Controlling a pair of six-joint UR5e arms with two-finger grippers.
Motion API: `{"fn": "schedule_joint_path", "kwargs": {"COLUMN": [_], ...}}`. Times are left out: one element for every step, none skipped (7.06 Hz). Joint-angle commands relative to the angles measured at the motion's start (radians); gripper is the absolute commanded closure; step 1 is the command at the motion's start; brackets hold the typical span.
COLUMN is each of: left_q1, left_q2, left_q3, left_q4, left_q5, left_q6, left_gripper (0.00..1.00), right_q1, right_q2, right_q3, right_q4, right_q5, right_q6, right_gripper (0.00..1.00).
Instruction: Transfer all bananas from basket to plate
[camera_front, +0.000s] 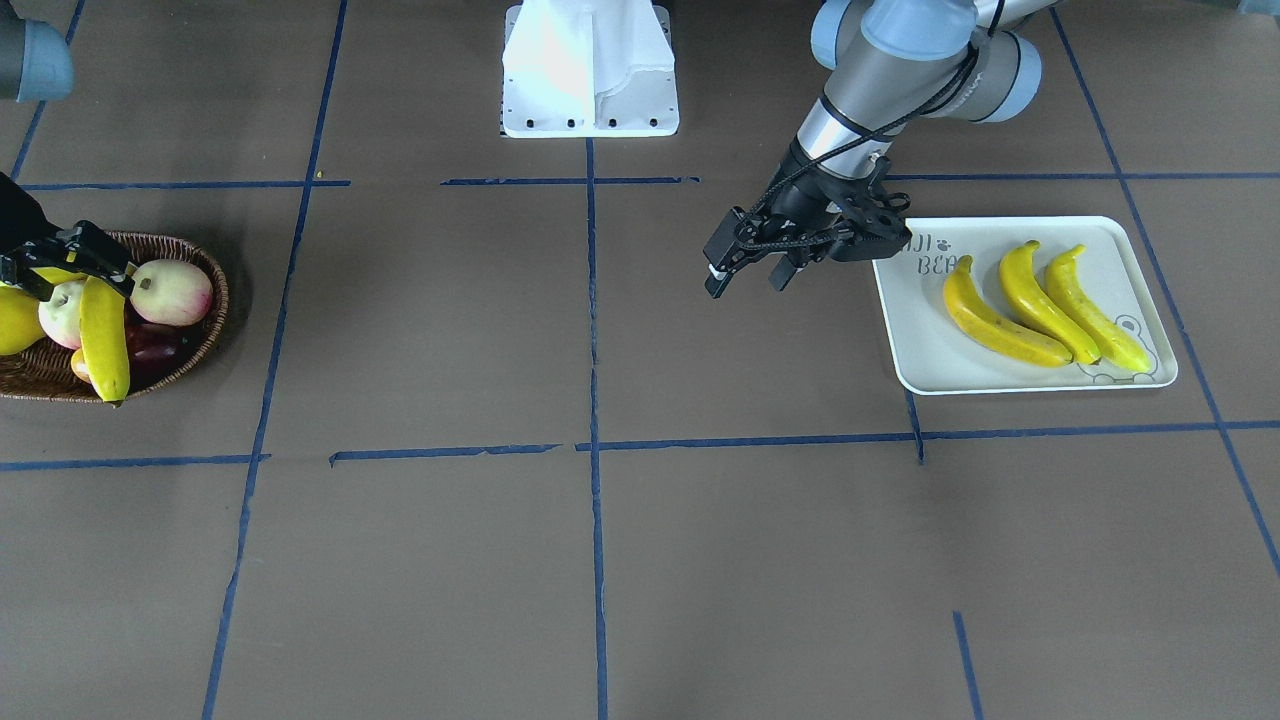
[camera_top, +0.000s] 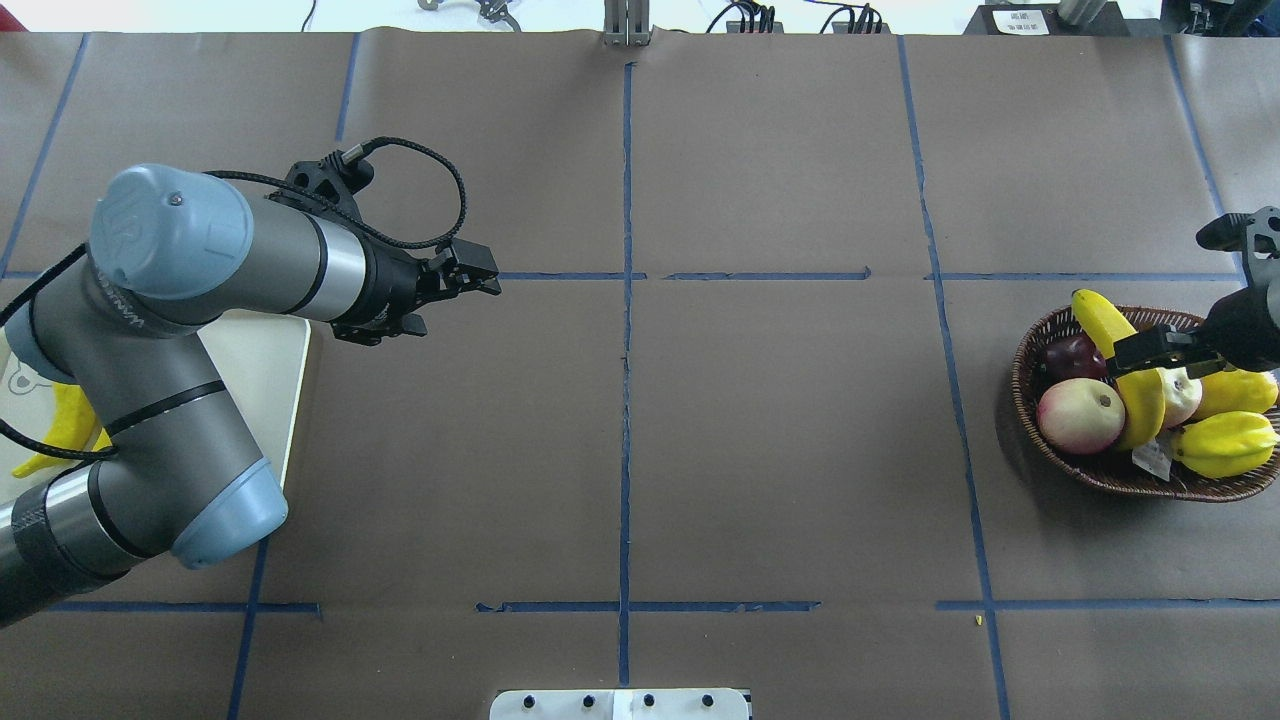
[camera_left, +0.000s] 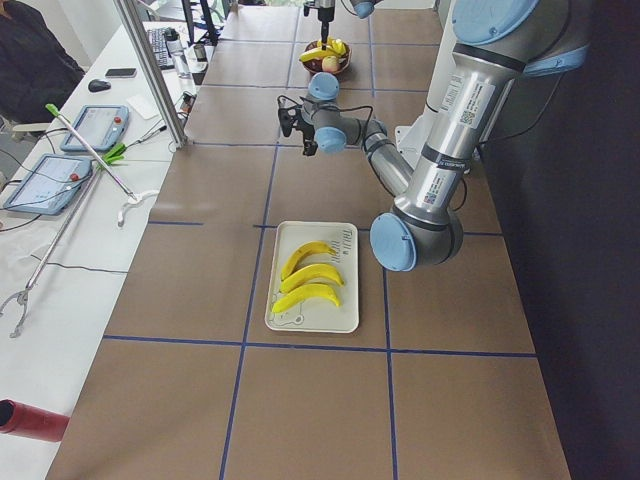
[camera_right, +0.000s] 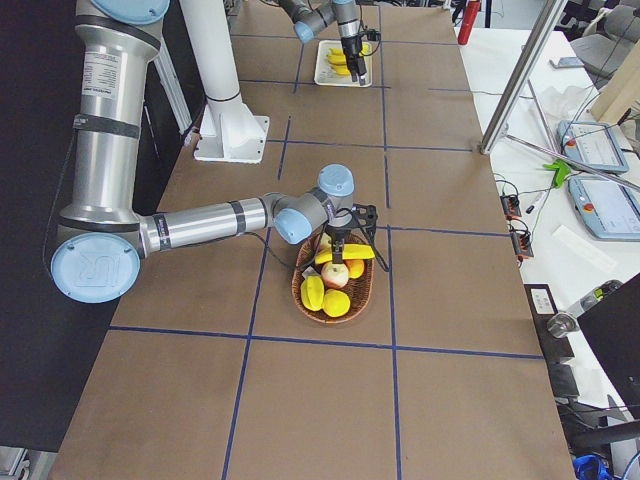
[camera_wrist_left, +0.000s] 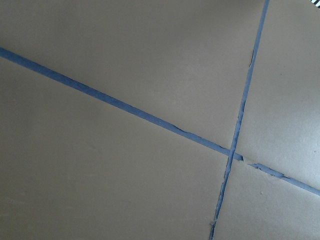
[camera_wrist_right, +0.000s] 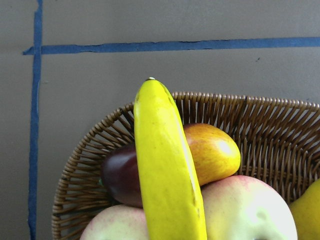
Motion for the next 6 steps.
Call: {"fn": "schedule_joint_path", "kwargs": {"left_q1": [0.0, -0.001, -0.001, -0.001, -0.001, -0.001], "left_q2": [0.001, 0.001, 0.001, 0.001, 0.001, 0.001], "left_q3": [0.001, -0.001, -0.001, -0.002, -0.004, -0.011], "left_q4": [0.0, 0.0, 0.0, 0.0, 0.0, 0.0], "left_q5": [-0.001, -0.001, -0.001, -0.001, -0.001, 0.001], "left_q6": [0.006, 0.006, 0.006, 0.006, 0.006, 0.002], "left_gripper": [0.0, 0.0, 0.0, 0.0, 0.01, 0.01], "right_q1": [-0.022, -0.02, -0.02, -0.014, 0.0, 0.039], "right_q2": [0.003, 0.003, -0.001, -0.004, -0.009, -0.02], "right_q3": [-0.015, -0.017, -0.017, -0.009, 0.008, 0.023], "right_q4": [0.015, 0.015, 0.016, 0.016, 0.016, 0.015], "right_q5": [-0.011, -0.009, -0.008, 0.0, 0.015, 0.044], "right_q6": [0.006, 0.004, -0.006, -0.008, -0.028, -0.046], "right_gripper": [0.02, 0.2, 0.47, 0.74, 0.97, 0.99]}}
